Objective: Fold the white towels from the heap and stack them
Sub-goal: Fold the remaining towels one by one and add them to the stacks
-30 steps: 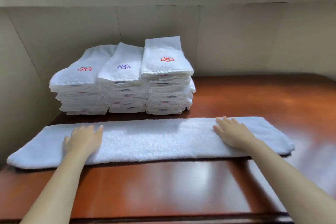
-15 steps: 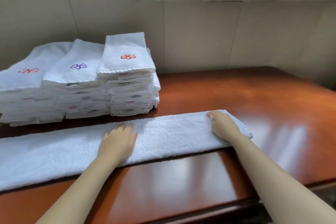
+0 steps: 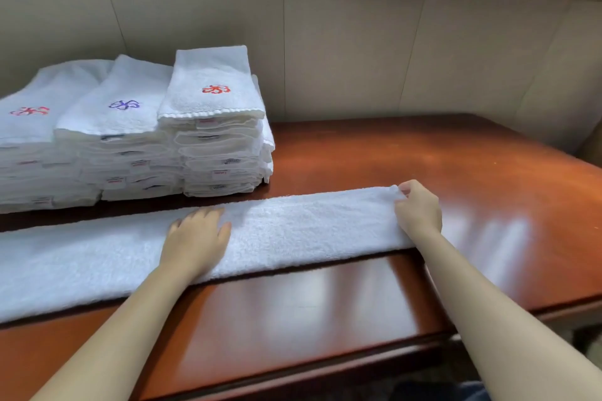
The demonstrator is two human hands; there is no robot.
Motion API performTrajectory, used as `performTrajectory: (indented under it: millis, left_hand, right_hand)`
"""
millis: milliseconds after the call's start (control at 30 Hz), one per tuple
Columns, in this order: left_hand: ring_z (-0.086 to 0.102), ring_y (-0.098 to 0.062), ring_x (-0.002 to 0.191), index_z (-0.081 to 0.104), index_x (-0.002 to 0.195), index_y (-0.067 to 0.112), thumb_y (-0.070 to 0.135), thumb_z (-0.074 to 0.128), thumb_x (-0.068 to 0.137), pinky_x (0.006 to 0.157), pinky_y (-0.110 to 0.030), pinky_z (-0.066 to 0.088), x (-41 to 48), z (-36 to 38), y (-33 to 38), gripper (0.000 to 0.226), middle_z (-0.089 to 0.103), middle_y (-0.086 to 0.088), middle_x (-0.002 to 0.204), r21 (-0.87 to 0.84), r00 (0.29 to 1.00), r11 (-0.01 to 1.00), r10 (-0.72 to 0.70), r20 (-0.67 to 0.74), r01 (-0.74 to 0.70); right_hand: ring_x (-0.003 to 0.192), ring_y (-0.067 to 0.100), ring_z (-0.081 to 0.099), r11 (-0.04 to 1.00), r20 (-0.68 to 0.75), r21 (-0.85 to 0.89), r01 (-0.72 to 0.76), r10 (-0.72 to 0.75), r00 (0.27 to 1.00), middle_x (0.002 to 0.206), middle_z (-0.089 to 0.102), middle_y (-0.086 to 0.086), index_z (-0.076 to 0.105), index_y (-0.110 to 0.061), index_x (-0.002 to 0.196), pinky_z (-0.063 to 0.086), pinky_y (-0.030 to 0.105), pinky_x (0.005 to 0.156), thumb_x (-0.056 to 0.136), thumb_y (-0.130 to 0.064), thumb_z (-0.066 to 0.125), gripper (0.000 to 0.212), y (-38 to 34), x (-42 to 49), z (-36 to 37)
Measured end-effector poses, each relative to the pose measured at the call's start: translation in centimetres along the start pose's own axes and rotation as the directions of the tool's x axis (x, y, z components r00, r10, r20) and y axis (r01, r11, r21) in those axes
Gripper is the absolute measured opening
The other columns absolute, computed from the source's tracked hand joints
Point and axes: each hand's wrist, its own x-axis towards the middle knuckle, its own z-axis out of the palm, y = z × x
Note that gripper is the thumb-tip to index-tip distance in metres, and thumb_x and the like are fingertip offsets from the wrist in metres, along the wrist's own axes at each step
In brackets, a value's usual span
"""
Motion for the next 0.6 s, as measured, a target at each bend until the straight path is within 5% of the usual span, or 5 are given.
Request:
performTrajectory:
  millis: [200,433,600]
  left_hand:
    - [0.039,-0.029,0.124,0.039,0.142,0.021,0.008,0.034,0.098,0.101,-0.045,0.032,1.5,-0.1,-0.4,0.047,0.042,-0.009,0.137,-0.002,0.997,0.997,-0.082,-0.004,0.082]
    - [0.045,-0.029,0.113,0.055,0.121,0.017,0.011,0.05,0.094,0.095,-0.043,0.035,2.4,0.2,-0.7,0.028,0.054,-0.009,0.122,-0.038,0.97,0.996,-0.085,-0.23,0.078]
    - [0.054,-0.029,0.087,0.058,0.094,0.011,0.011,0.046,0.094,0.071,-0.038,0.046,2.3,0.3,-0.9,0.012,0.061,-0.007,0.099,-0.135,0.951,0.987,-0.124,-0.282,0.089]
  right_hand:
    - [0.079,0.018,0.055,0.958,-0.125,0.259,0.125,-0.095,0.988,0.086,0.062,0.0,0.062,-0.017,0.093,0.034,0.025,0.062,0.087,-0.016,0.06,0.007,-1.3,1.8,-1.7]
    - [0.11,0.031,0.053,0.995,0.094,-0.092,0.043,-0.034,0.995,0.122,0.059,0.009,0.055,-0.015,0.122,0.038,0.031,0.081,0.093,-0.014,0.05,0.029,0.9,1.0,0.5]
    - [0.096,0.034,0.047,0.796,0.034,-0.546,0.263,-0.293,0.956,0.11,0.051,0.013,0.056,-0.009,0.115,0.036,0.037,0.08,0.081,0.003,0.049,0.037,-1.4,-0.5,1.3]
